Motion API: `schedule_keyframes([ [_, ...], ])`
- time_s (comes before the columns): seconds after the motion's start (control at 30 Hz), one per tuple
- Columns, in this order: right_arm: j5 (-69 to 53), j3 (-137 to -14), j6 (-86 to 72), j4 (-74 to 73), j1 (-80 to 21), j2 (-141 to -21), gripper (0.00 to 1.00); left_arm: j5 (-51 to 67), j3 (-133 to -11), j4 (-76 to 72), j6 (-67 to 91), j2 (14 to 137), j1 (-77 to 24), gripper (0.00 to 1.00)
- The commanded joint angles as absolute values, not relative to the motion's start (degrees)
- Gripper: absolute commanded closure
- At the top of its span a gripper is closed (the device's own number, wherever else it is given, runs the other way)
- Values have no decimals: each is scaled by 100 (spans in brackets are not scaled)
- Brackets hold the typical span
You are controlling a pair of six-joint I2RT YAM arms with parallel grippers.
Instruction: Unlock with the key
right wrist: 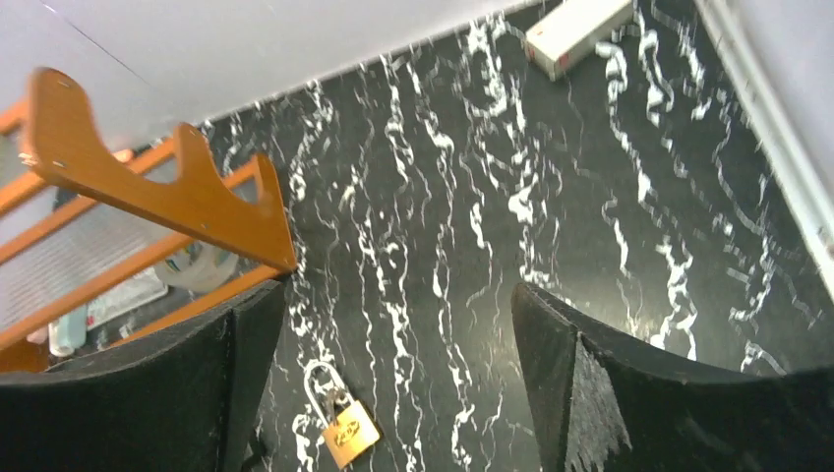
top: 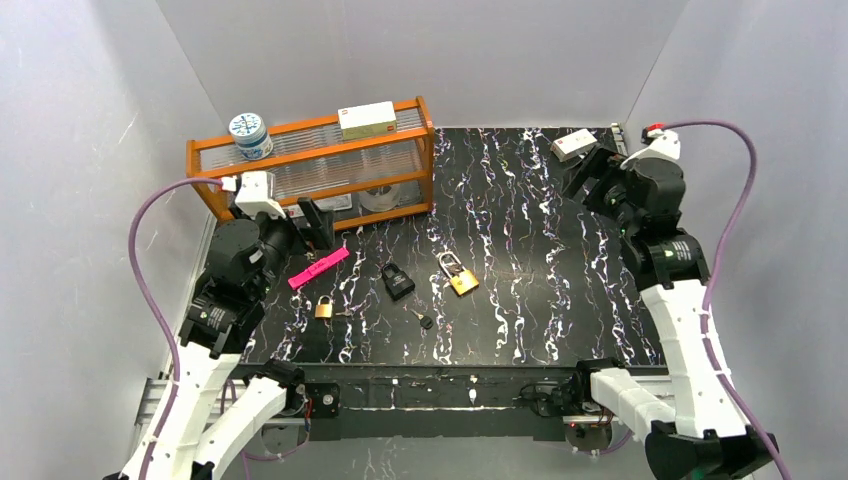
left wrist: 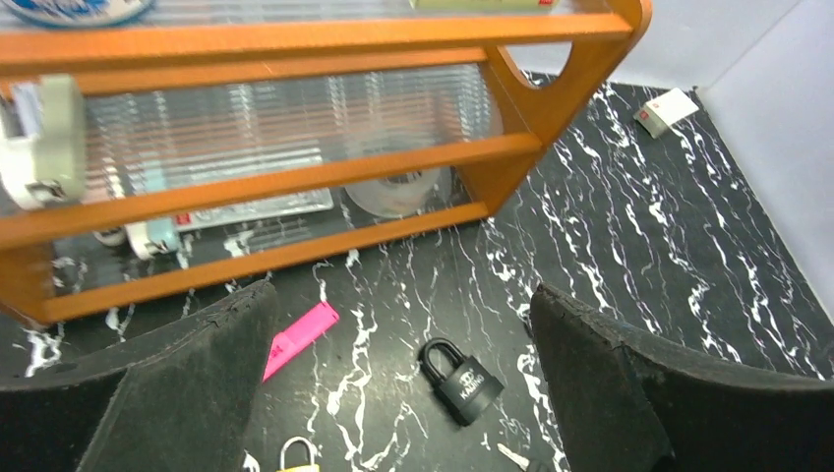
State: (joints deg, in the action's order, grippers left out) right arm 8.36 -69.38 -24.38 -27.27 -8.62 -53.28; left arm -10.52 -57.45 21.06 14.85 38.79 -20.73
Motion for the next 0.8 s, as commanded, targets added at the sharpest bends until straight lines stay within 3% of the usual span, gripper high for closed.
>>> schedule_keyframes([
  [0.0,796,-6680,-2678,-2739,-826,-5523,5,-601,-5416,1654,1940,3792,-2048,2],
  [0.13,-26,-6515,-2740,-3024,-843,-6037,8,-72,-5128,1403,2285,3944,-2050,2],
  [0.23,-592,-6185,-3097,-2893,-1051,-6327,17,-244,-4978,1319,2845,4049,-2048,2],
  [0.43,341,-5804,-3896,-2431,-2650,-7050,20,-162,-4775,1209,2927,4360,-2051,2],
  [0.5,270,-5717,-4081,-2224,-2920,-7340,35,-26,-4713,1214,2958,4498,-2048,2],
  [0.57,213,-5655,-4233,-2048,-3191,-7630,44,563,-4664,1142,2954,4667,-2048,2],
  [0.77,60,-5454,-4675,-1629,-3478,-8089,45,1008,-4574,1054,3200,4931,-2048,2],
])
